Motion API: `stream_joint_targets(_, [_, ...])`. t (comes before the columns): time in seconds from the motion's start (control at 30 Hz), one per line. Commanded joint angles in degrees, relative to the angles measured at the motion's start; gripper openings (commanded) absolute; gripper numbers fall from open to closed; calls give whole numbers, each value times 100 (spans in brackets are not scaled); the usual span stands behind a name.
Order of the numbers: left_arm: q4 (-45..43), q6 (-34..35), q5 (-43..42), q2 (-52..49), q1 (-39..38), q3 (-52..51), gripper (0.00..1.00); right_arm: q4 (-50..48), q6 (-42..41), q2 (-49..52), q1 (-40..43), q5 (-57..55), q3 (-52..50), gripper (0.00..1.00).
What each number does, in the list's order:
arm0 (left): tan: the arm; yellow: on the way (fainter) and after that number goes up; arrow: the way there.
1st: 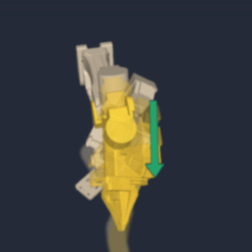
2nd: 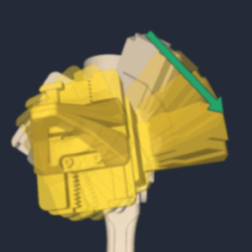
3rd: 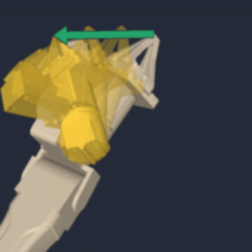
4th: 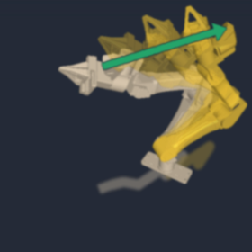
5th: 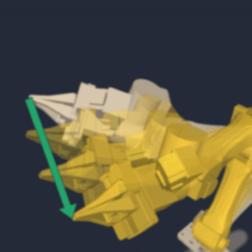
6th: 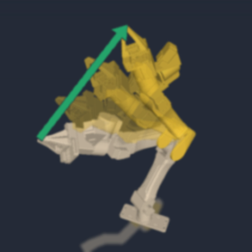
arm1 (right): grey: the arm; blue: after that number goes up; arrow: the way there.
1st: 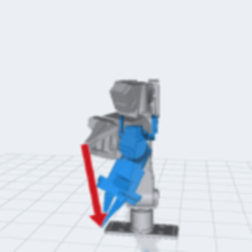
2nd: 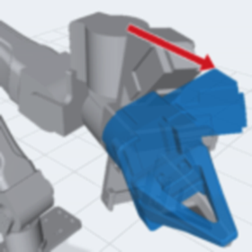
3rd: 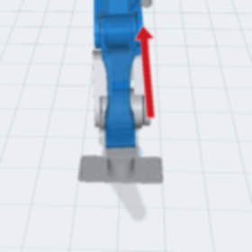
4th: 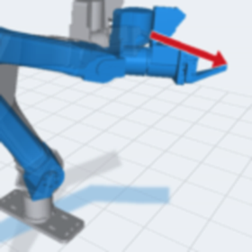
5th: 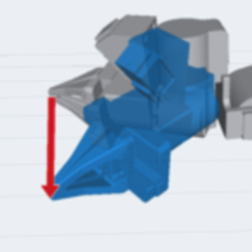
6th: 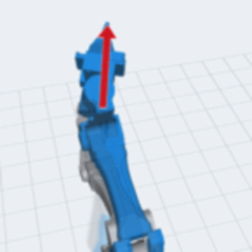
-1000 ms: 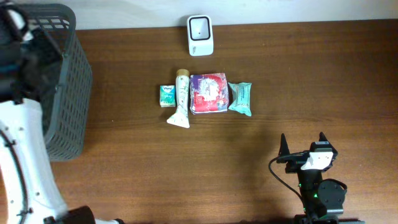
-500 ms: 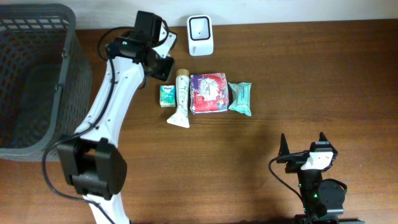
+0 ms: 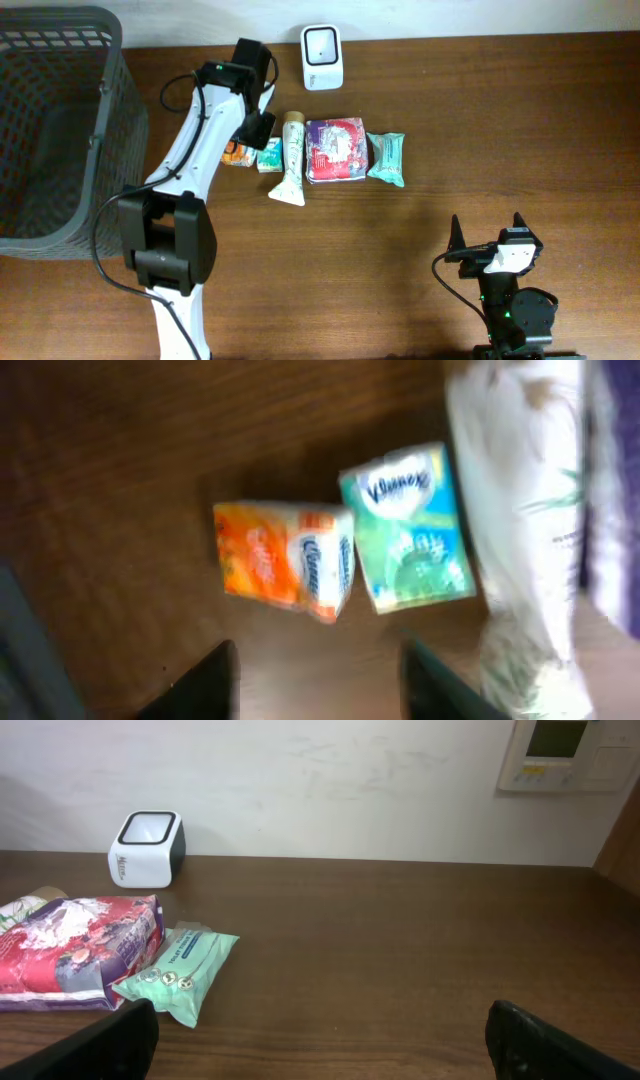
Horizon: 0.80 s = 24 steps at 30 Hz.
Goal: Scan the item barcode
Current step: 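Place the orange tissue box with the left gripper beside the green box, then reach the right gripper to the green wipes pack and grasp it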
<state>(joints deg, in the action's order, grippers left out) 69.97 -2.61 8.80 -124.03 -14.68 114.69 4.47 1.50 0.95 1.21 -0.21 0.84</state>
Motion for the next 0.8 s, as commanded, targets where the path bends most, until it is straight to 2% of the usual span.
stream_joint_targets(0.0, [431,354,-68,199,28,1731,69,15,-24,-26,26,-48,-52,99])
stream_joint_targets(0.03, [634,439,-105,223,87,2468,98,15,-24,-26,26,-48,-52,99])
stream_joint_targets(0.07, [813,721,-107,223,221,3056,99,15,-24,-26,26,-48,-52,99])
stream_joint_targets(0.13, [940,1241,-109,225,608,3550,99,15,-24,-26,26,-48,-52,99])
stream_joint_targets(0.17, [1003,1766,-319,223,881,3556,99,15,-24,-26,26,-48,-52,99])
stream_joint_targets(0.4, [1091,1845,-498,223,2371,3530,99,15,-24,-26,26,-50,-52,99])
stream_joint_targets(0.5, [1469,1843,-492,223,2524,3530,99,-203,177,-26,33,-461,-52,99])
stream_joint_targets(0.53, [1598,1843,-492,223,2524,3530,99,-476,195,-26,31,-614,-52,99])
stream_joint_targets(0.6, [1624,1843,-492,223,2524,3530,99,-2396,192,-26,31,387,-52,99])
stream_joint_targets(0.67, [1626,1843,-494,223,2524,3530,99,-4214,197,-22,31,876,-44,99])
stream_joint_targets(0.7, [1626,1843,-494,223,2524,3530,99,-4675,352,-20,31,951,114,99])
stream_joint_targets(0.73, [1624,1843,-496,223,2524,3530,99,-4583,684,9,31,1198,444,99])
stream_joint_targets(0.77, [1626,1843,-494,223,2524,3530,99,-4087,1106,179,31,1521,1001,99])
